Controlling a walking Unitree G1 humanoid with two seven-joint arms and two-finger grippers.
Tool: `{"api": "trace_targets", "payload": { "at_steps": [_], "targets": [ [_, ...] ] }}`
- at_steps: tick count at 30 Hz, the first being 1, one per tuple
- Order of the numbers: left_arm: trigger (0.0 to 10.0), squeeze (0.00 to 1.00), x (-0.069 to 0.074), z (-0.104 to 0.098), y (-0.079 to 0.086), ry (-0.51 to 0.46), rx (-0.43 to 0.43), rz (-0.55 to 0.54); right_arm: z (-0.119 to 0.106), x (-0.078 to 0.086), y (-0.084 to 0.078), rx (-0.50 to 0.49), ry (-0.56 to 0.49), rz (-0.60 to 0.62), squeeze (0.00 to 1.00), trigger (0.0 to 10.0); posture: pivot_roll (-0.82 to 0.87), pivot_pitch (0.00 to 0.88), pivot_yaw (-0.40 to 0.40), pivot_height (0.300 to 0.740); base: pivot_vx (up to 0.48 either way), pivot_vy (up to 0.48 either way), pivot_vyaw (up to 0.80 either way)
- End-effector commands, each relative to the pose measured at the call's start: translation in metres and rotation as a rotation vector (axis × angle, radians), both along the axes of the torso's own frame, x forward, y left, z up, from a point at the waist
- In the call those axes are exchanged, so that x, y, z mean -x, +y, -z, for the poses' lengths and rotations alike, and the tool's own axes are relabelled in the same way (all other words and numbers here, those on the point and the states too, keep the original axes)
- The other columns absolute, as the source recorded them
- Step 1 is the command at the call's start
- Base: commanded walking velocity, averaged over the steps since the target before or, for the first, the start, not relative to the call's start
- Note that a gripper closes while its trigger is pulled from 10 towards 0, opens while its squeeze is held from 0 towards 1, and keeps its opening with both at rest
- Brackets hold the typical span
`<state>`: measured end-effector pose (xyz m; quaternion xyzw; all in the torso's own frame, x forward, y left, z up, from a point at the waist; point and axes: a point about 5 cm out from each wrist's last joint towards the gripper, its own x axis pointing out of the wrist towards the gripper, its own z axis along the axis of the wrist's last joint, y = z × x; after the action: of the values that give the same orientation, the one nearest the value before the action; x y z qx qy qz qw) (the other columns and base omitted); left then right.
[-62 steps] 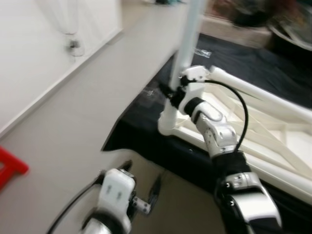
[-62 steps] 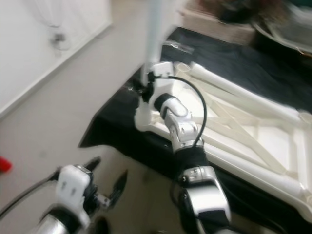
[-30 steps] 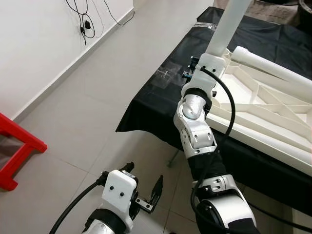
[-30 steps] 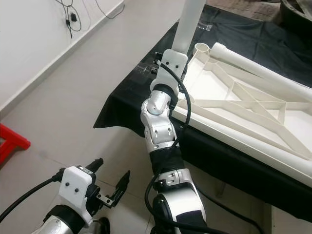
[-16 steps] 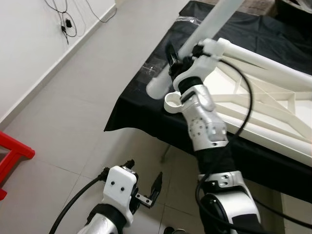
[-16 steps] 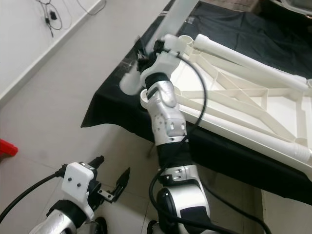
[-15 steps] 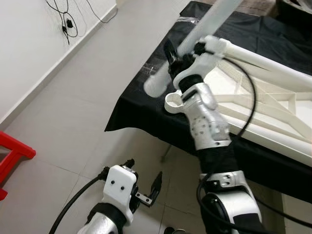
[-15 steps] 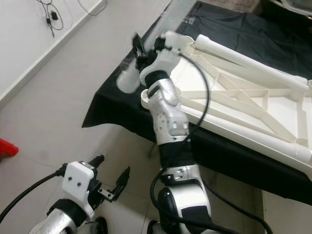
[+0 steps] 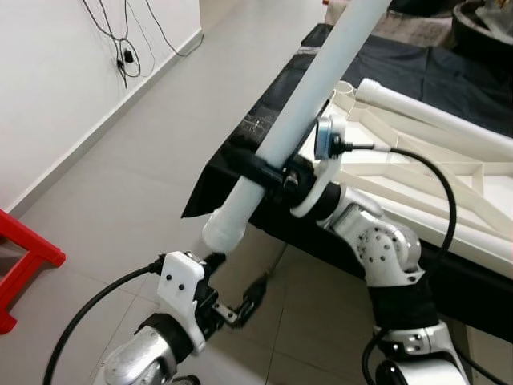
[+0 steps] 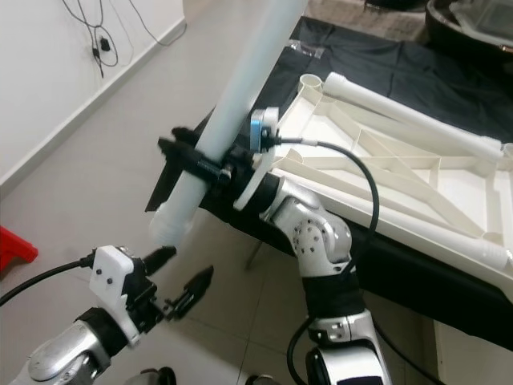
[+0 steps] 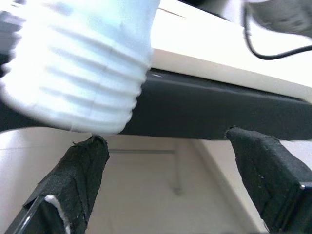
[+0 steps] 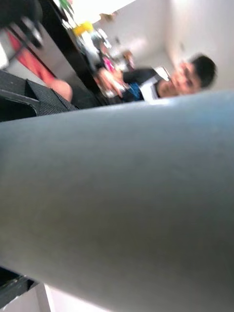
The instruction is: Building children table
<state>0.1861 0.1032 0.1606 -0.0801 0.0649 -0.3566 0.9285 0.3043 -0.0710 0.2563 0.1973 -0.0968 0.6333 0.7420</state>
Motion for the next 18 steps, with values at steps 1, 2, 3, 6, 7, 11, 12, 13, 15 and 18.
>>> {"api": "trace_targets", "payload": {
  "at_steps": [1, 2, 3, 6, 7, 11, 12, 13, 15, 18],
  "targets": [
    [10.0, 0.00, 0.006, 0.001, 0.001, 0.035, 0.006, 0.074, 0.000, 0.006, 0.001, 0.006, -0.031, -0.065, 0.00, 10.0, 0.11, 0.124, -0.069, 0.740, 0.000, 0.000, 0.00],
    [10.0, 0.00, 0.006, 0.001, 0.001, 0.035, 0.006, 0.074, 0.000, 0.006, 0.001, 0.006, -0.031, -0.065, 0.00, 10.0, 0.11, 0.124, -0.069, 0.740, 0.000, 0.000, 0.00],
    [10.0, 0.00, 0.010, 0.001, 0.000, 0.054, 0.005, 0.126, 0.001, 0.007, 0.002, 0.007, -0.030, -0.096, 0.00, 10.0, 0.11, 0.125, -0.070, 0.740, 0.000, 0.000, 0.00],
    [10.0, 0.00, 0.015, 0.001, -0.002, 0.069, 0.014, 0.190, 0.000, 0.009, 0.001, 0.008, -0.027, -0.128, 0.00, 10.0, 0.11, 0.125, -0.068, 0.740, 0.000, 0.000, 0.00],
    [10.0, 0.00, 0.026, 0.000, -0.005, 0.107, 0.034, 0.332, 0.000, 0.012, 0.000, 0.017, -0.024, -0.173, 0.00, 10.0, 0.10, 0.127, -0.066, 0.740, 0.000, 0.000, 0.00],
    [10.0, 0.00, 0.032, 0.002, -0.003, 0.143, 0.025, 0.399, 0.001, 0.013, -0.003, 0.029, -0.024, -0.193, 0.00, 10.0, 0.10, 0.131, -0.070, 0.740, 0.000, 0.000, 0.00],
    [10.0, 0.00, 0.033, 0.003, 0.000, 0.164, 0.015, 0.413, 0.001, 0.013, -0.004, 0.034, -0.027, -0.202, 0.00, 10.0, 0.10, 0.133, -0.068, 0.740, 0.000, 0.000, 0.00],
    [10.0, 0.00, 0.033, 0.007, 0.005, 0.184, -0.015, 0.409, 0.001, 0.013, -0.006, 0.036, -0.030, -0.207, 0.00, 10.0, 0.10, 0.132, -0.067, 0.740, 0.000, 0.000, 0.00],
    [10.0, 0.00, 0.026, 0.016, 0.021, 0.200, -0.082, 0.328, 0.000, 0.011, -0.010, 0.046, -0.044, -0.204, 0.00, 10.0, 0.10, 0.133, -0.069, 0.740, 0.000, 0.000, 0.00],
    [10.0, 0.00, 0.019, 0.019, 0.035, 0.199, -0.126, 0.256, 0.000, 0.008, -0.014, 0.059, -0.055, -0.197, 0.00, 10.0, 0.10, 0.136, -0.069, 0.740, 0.000, 0.000, 0.00]
  ]
}}
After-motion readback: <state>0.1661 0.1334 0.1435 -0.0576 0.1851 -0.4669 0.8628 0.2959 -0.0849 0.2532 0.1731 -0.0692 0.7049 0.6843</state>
